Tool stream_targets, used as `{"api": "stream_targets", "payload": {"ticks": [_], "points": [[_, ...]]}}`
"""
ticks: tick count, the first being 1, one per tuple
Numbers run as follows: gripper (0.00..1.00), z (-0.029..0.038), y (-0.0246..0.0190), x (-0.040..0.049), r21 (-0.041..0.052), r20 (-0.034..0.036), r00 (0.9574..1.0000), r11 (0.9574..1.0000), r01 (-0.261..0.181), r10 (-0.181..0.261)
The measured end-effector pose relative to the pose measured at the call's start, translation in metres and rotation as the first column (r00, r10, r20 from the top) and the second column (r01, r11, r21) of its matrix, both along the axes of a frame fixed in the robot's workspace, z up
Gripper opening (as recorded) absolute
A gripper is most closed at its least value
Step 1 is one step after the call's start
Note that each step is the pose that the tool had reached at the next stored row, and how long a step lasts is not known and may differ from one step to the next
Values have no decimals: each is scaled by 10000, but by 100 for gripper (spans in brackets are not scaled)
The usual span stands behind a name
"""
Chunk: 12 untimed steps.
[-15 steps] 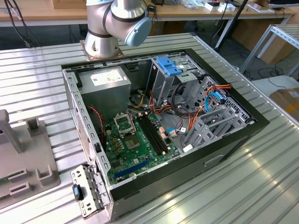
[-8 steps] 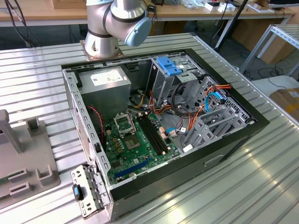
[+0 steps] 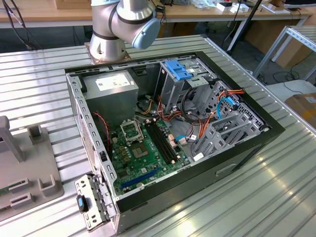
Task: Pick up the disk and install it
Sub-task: 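Pick up the disk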
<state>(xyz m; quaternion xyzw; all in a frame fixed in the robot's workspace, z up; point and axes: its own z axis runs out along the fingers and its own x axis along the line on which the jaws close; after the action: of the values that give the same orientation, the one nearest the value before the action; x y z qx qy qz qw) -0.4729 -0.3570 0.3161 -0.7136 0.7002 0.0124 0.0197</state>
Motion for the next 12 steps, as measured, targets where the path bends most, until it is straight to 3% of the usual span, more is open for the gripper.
{"api": "stream_targets", "payload": {"ticks": [12], "points": [[60,-58,0,37,1,1,10000,10000,-21,21]]}}
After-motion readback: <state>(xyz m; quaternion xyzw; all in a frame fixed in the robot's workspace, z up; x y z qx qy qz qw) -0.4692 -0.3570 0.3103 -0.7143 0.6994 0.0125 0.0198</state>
